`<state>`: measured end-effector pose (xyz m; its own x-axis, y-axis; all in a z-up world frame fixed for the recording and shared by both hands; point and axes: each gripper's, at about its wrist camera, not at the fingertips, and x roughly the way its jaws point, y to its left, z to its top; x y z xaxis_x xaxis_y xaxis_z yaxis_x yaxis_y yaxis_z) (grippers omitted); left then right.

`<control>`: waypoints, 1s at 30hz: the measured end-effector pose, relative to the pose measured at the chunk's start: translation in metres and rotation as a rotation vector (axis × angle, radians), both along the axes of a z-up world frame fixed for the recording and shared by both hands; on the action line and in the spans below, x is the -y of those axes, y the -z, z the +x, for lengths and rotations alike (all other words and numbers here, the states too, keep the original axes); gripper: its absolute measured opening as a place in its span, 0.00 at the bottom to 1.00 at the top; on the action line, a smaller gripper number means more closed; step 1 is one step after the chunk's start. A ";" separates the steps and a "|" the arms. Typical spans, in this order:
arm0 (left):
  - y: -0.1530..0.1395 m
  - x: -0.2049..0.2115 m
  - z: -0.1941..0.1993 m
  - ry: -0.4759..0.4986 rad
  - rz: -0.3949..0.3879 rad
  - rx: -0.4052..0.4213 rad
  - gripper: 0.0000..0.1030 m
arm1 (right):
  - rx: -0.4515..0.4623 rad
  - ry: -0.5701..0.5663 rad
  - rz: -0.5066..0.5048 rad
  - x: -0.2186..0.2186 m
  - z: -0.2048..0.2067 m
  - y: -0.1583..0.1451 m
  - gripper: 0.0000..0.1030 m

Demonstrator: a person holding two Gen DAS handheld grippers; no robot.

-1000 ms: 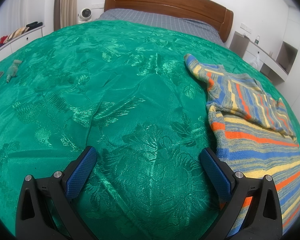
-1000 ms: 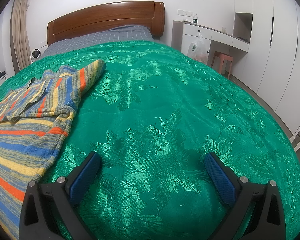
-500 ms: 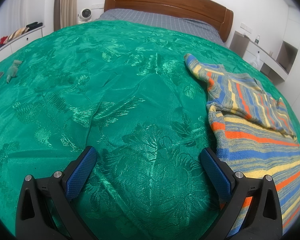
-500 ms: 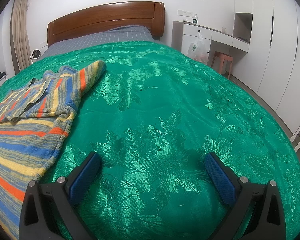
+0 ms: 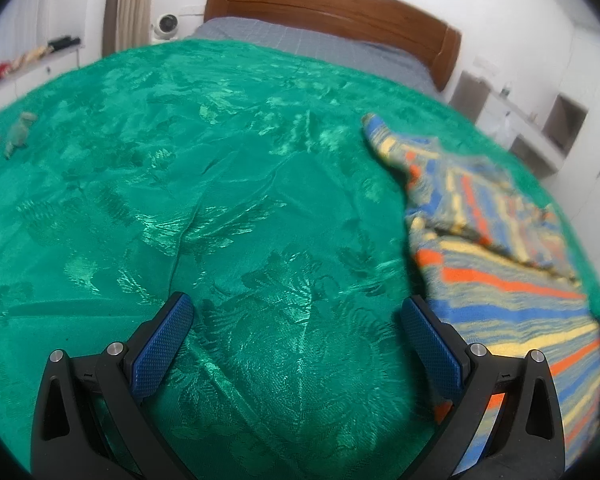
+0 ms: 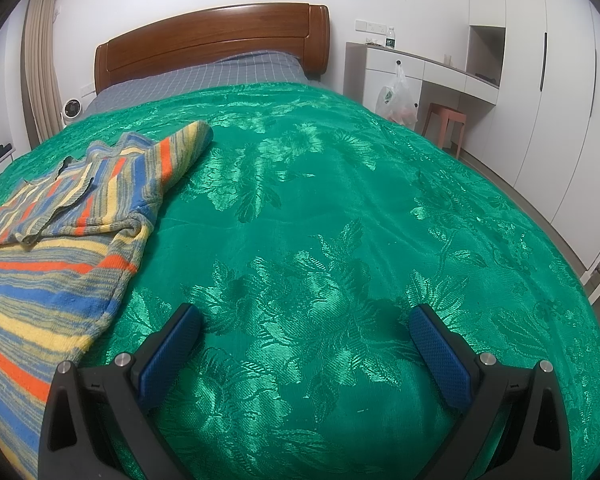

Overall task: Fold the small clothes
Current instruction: 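Move both grippers over the striped sweater toward its hem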

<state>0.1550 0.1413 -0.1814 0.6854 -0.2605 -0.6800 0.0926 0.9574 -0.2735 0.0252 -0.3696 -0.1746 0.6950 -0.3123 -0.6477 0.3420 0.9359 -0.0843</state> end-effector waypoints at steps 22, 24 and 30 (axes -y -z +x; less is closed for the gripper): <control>-0.031 -0.005 -0.171 0.324 -0.043 -0.183 0.94 | -0.357 -0.567 0.063 -0.139 -0.143 -0.036 1.00; -0.021 0.002 -0.170 0.330 -0.023 -0.232 0.92 | -0.355 -0.540 0.087 -0.132 -0.137 -0.024 1.00; -0.004 0.019 -0.184 0.346 0.090 -0.288 0.75 | -0.360 -0.479 0.232 -0.112 -0.124 -0.001 0.99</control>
<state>-0.0294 0.1225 -0.1779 0.3482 -0.3719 -0.8605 0.3432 0.9048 -0.2522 -0.0990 -0.2573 -0.1738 0.4495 0.1550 -0.8797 -0.1305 0.9857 0.1071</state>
